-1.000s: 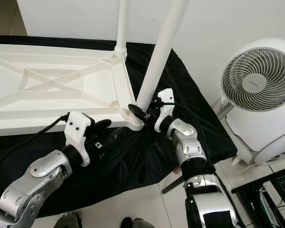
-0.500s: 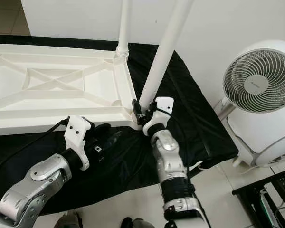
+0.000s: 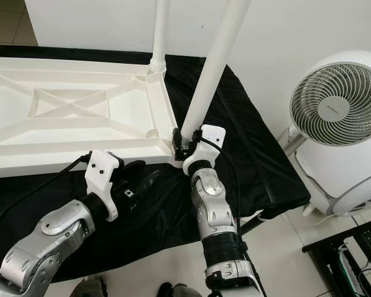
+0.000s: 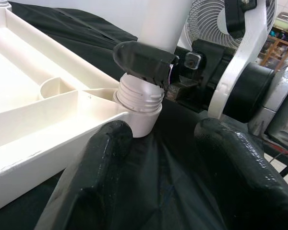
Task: Building children table
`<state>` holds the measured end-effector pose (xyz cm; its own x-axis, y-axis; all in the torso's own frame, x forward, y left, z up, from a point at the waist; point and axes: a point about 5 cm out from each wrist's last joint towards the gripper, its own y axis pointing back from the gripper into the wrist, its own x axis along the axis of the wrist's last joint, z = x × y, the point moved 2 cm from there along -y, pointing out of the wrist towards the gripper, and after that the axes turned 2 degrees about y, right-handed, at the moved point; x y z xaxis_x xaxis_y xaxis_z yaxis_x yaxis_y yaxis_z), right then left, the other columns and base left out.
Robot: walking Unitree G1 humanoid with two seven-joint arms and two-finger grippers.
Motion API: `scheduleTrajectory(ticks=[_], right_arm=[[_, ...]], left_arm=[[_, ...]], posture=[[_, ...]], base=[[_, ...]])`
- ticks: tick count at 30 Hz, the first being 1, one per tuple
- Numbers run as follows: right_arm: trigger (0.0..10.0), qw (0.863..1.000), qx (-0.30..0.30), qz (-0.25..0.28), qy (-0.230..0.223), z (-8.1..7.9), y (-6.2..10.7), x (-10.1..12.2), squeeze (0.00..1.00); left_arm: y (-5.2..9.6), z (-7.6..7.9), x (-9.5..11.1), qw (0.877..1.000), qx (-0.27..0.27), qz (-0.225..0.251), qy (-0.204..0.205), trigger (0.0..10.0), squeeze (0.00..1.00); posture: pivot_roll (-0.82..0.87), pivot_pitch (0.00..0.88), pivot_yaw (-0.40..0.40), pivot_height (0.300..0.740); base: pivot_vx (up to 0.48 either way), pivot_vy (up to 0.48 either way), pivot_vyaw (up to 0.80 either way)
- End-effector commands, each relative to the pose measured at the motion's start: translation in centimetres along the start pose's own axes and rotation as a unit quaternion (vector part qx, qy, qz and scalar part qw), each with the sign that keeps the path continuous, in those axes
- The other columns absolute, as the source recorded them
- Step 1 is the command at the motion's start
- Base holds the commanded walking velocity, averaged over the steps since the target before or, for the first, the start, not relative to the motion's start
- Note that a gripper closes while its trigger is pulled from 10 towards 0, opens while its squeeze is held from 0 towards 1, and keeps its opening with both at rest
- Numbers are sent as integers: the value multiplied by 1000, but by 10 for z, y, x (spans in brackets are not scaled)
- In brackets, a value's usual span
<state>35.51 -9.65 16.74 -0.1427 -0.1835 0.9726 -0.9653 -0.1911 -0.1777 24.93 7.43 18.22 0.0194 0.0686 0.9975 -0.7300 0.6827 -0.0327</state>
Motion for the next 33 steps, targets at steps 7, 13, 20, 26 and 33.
scheduleTrajectory(ticks=[7, 13, 20, 26, 33], right_arm=[[10000, 993, 115, -23, 28, 26, 5, 3, 0], [10000, 948, 303, -76, 66, 31, 5, 1, 0], [10000, 931, 347, -84, 77, 20, -6, -3, 0], [0, 926, 361, -80, 76, 12, -12, -1, 0], [0, 922, 369, -82, 83, 12, -15, -4, 0]], left_arm=[[-2, 4, 1, 1000, -17, 3, 2, 10000, 0], [-3, 2, 3, 1000, -19, 4, -3, 10000, 0], [-4, 1, 5, 1000, -19, 6, -6, 10000, 0], [-3, 1, 5, 1000, -18, 6, -6, 10000, 0], [-3, 2, 6, 1000, -21, 6, -6, 10000, 0]], posture=[[195, 169, -166, 740], [198, 161, -158, 740], [207, 158, -155, 740], [216, 153, -149, 740], [208, 156, -146, 740]], base=[[0, 0, 0], [0, 0, 0], [0, 0, 0], [0, 0, 0], [0, 0, 0]])
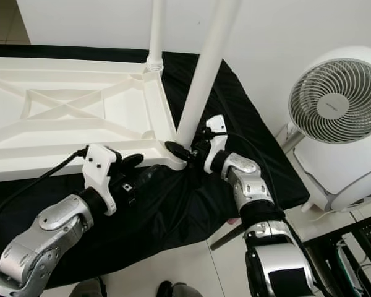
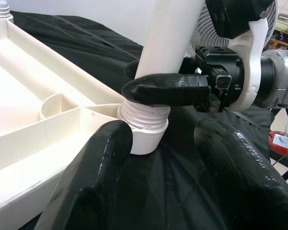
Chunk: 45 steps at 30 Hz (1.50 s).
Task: Building children table
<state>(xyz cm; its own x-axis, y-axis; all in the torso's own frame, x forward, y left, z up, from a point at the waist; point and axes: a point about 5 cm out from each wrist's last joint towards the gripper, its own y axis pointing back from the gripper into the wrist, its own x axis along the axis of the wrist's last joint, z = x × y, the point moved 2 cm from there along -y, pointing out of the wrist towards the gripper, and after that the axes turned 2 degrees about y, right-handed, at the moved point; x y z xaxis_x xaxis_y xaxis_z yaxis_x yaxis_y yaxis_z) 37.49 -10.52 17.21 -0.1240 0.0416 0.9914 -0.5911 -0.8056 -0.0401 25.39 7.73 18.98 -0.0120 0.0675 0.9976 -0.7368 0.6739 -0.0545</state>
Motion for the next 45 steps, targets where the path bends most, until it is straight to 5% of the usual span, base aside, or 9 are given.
scheduleTrajectory(ticks=[1, 10, 11, 15, 24, 30, 35, 45], right_arm=[[0, 1000, 12, -9, -9, -3, 0, -7, 0], [745, 999, -37, -21, -16, -1, 14, -20, 0], [10000, 998, -48, -22, -18, -1, 15, -22, 0], [10000, 998, -63, -20, -18, -2, 17, -22, 0], [10000, 979, -198, 22, -51, -27, 8, -20, 0], [10000, 951, -298, 33, -81, -45, -6, -15, 0], [10000, 934, -342, 28, -95, -46, -7, -10, 0], [10000, 930, -355, 23, -94, -50, -5, -9, 0]], left_arm=[[-2, 7, -2, 1000, -26, -5, 5, 10000, 0], [-1, 8, -2, 1000, -29, -6, 7, 10000, 0], [-1, 8, -2, 1000, -29, -7, 7, 10000, 0], [-1, 8, -3, 999, -30, -8, 7, 10000, 0], [-3, 11, -4, 999, -40, -10, 11, 10000, 0], [-4, 11, -3, 999, -44, -8, 9, 10000, 0], [-4, 12, -1, 999, -45, -6, 9, 10000, 0], [-3, 12, -2, 999, -43, -7, 9, 10000, 0]], posture=[[208, 156, -146, 740], [201, 160, -147, 740], [199, 160, -147, 740], [196, 160, -147, 740], [178, 157, -143, 740], [177, 153, -146, 740], [168, 158, -157, 740], [150, 167, -161, 740]], base=[[0, 0, 0], [0, 0, 0], [0, 0, 0], [0, 0, 0], [0, 0, 0], [0, 0, 0], [0, 0, 0], [0, 0, 0]])
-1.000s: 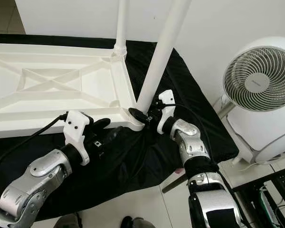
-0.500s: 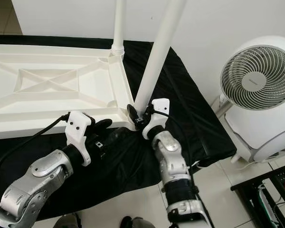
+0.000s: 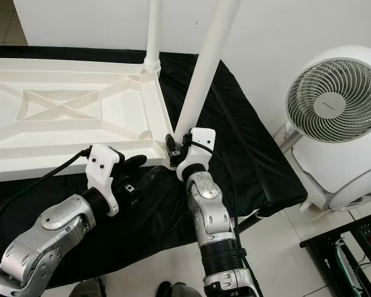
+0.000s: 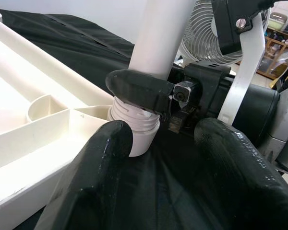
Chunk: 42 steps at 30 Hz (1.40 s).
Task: Building children table
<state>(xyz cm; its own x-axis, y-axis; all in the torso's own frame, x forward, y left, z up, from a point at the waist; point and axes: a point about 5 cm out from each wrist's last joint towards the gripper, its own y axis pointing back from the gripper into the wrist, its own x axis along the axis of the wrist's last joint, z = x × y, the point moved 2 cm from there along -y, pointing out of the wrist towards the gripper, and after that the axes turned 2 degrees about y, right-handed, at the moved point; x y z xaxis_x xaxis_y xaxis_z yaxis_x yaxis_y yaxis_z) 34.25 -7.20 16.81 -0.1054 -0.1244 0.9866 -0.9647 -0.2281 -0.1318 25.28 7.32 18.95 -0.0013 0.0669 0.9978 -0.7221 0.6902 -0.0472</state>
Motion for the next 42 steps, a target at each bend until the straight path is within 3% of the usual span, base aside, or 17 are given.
scheduleTrajectory(ticks=[1, 2, 3, 5, 6, 7, 8, 12, 14, 19, 21, 26, 33, 34, 36, 37, 42], right_arm=[[10000, 1000, -12, -22, -15, 0, 5, -11, 867], [10000, 1000, -12, -22, -15, 0, 5, -11, 867], [10000, 1000, 1, -15, -15, 1, 6, -8, 1000], [10000, 1000, 19, -11, -15, 3, 6, -6, 1000], [10000, 999, 47, -7, -16, 6, 6, -3, 478], [10000, 999, 47, -7, -16, 6, 6, -3, 478], [10000, 997, 75, -4, -11, 9, 5, 0, 0], [10000, 991, 130, -8, 3, 15, 3, 3, 0], [10000, 983, 179, -13, 31, 23, -1, 7, 0], [10000, 970, 232, -22, 66, 31, -9, 10, 0], [10000, 970, 232, -22, 66, 31, -9, 10, 0], [10000, 943, 321, -24, 88, 19, -19, 13, 0], [10000, 932, 350, -29, 89, 13, -23, 11, 0], [4510, 925, 367, -36, 89, 12, -23, 7, 0], [4078, 920, 381, -42, 89, 11, -22, 5, 0], [0, 912, 398, -53, 89, 14, -20, 1, 0], [0, 906, 408, -67, 90, 21, -15, -3, 0]], left_arm=[[-1, 8, -1, 999, -32, -3, 5, 10000, 0], [-1, 8, -1, 999, -32, -3, 5, 10000, 0], [-1, 8, 0, 999, -31, -3, 4, 10000, 0], [-1, 7, 1, 1000, -30, -2, 3, 10000, 0], [-1, 7, 1, 1000, -30, -1, 2, 10000, 0], [-1, 7, 1, 1000, -30, -1, 2, 10000, 0], [-1, 6, 2, 1000, -29, -1, 2, 10000, 0], [-2, 5, 3, 1000, -28, 0, 1, 10000, 0], [-2, 4, 3, 1000, -27, 1, -1, 10000, 0], [-1, 2, 4, 1000, -22, 2, -3, 10000, 0], [-1, 2, 4, 1000, -22, 2, -3, 10000, 0], [0, -1, 7, 1000, -15, 4, -10, 10000, 0], [0, -2, 9, 1000, -12, 7, -12, 10000, 0], [1, -2, 9, 1000, -11, 7, -14, 10000, 0], [2, -2, 10, 1000, -10, 7, -15, 10000, 0], [2, -2, 10, 1000, -9, 7, -15, 10000, 0], [3, -2, 10, 1000, -7, 6, -15, 10000, 0]], posture=[[150, 167, -161, 740], [150, 167, -161, 740], [155, 172, -160, 740], [155, 172, -160, 740], [156, 171, -157, 740], [156, 171, -157, 740], [156, 169, -155, 740], [154, 170, -153, 740], [157, 169, -154, 740], [177, 165, -149, 740], [177, 165, -149, 740], [222, 152, -141, 740], [236, 147, -140, 740], [248, 146, -144, 740], [248, 146, -144, 740], [248, 146, -144, 740], [248, 146, -144, 740]], base=[[0, 0, 0], [0, 0, 0], [0, 0, 0], [0, 0, 0], [0, 0, 0], [0, 0, 0], [0, 0, 0], [0, 0, 0], [0, 0, 0], [0, 0, 0], [0, 0, 0], [0, 0, 0], [0, 0, 0], [0, 0, 0], [0, 0, 0], [0, 0, 0], [0, 0, 0]])
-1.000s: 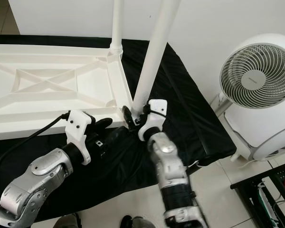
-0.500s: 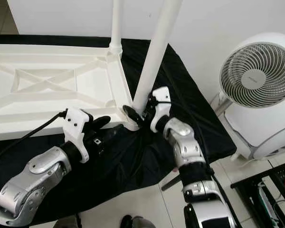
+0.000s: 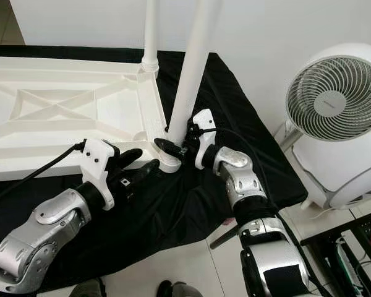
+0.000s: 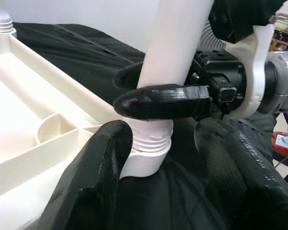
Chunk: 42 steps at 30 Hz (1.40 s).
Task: Building children table
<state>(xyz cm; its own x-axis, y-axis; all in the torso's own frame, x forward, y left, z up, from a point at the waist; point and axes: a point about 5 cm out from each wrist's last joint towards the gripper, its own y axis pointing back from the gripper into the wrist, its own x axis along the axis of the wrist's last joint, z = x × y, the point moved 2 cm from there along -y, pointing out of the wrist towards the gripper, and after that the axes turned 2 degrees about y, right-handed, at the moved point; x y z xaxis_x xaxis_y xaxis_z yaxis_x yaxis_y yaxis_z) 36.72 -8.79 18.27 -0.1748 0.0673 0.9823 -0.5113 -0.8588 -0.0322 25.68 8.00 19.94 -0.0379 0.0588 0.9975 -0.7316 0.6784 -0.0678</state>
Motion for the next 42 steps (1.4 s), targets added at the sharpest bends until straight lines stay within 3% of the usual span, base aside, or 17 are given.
scheduleTrajectory(ticks=[1, 6, 7, 8, 9, 10, 12, 15, 28, 30, 31, 33, 38, 39, 40, 41, 42], right_arm=[[0, 999, 25, -34, -21, -7, 7, -19, 0], [0, 999, 7, -45, -23, -3, 18, -28, 0], [3255, 999, -1, -46, -22, -2, 20, -29, 0], [8196, 998, -31, -55, -16, 4, 22, -31, 0], [8196, 998, -31, -55, -16, 4, 22, -31, 0], [10000, 996, -64, -59, -15, 9, 25, -32, 0], [10000, 989, -131, -64, -16, 19, 29, -35, 0], [10000, 987, -148, -60, -13, 19, 30, -34, 0], [10000, 959, -277, -48, -43, -3, 16, -33, 0], [10000, 929, -362, -42, -60, -13, 10, -33, 0], [10000, 929, -362, -42, -60, -13, 10, -33, 0], [10000, 903, -420, -35, -79, -19, 5, -31, 0], [10000, 901, -425, -29, -85, -20, 5, -28, 0], [10000, 898, -431, -32, -82, -18, 9, -27, 71], [10000, 898, -431, -32, -82, -18, 9, -27, 71], [10000, 894, -438, -34, -87, -16, 13, -28, 1000], [10000, 894, -438, -34, -87, -16, 13, -28, 1000]], left_arm=[[1, 5, -1, 1000, -15, -4, 1, 10000, 0], [2, 7, -2, 1000, -18, -6, 3, 10000, 0], [2, 7, -2, 1000, -19, -6, 3, 10000, 0], [2, 7, -2, 1000, -20, -7, 4, 10000, 0], [2, 7, -2, 1000, -20, -7, 4, 10000, 0], [1, 8, -3, 1000, -22, -7, 6, 10000, 0], [1, 9, -4, 1000, -25, -9, 7, 10000, 0], [1, 10, -4, 1000, -27, -10, 8, 10000, 0], [0, 12, -6, 999, -36, -11, 11, 10000, 0], [0, 13, -6, 999, -38, -12, 12, 10000, 0], [0, 13, -6, 999, -38, -12, 12, 10000, 0], [0, 14, -7, 999, -40, -13, 13, 10000, 0], [-1, 15, -7, 999, -43, -12, 14, 10000, 0], [-1, 15, -7, 999, -44, -12, 14, 10000, 0], [-1, 15, -7, 999, -44, -12, 14, 10000, 0], [-1, 15, -7, 999, -44, -12, 13, 10000, 0], [-1, 15, -7, 999, -44, -12, 13, 10000, 0]], posture=[[248, 146, -144, 740], [239, 146, -146, 740], [239, 146, -146, 740], [233, 146, -145, 740], [233, 146, -145, 740], [231, 145, -145, 740], [227, 145, -144, 740], [222, 144, -143, 740], [213, 132, -144, 740], [213, 130, -147, 740], [213, 130, -147, 740], [213, 126, -147, 740], [210, 119, -152, 740], [211, 118, -154, 740], [211, 118, -154, 740], [211, 118, -154, 740], [211, 118, -154, 740]], base=[[0, 0, 0], [0, 0, 0], [0, 0, 0], [0, 0, 0], [0, 0, 0], [0, 0, 0], [0, 0, 0], [0, 0, 0], [0, 0, 0], [0, 0, 0], [0, 0, 0], [0, 0, 0], [0, 0, 0], [0, 0, 0], [0, 0, 0], [0, 0, 0], [0, 0, 0]])
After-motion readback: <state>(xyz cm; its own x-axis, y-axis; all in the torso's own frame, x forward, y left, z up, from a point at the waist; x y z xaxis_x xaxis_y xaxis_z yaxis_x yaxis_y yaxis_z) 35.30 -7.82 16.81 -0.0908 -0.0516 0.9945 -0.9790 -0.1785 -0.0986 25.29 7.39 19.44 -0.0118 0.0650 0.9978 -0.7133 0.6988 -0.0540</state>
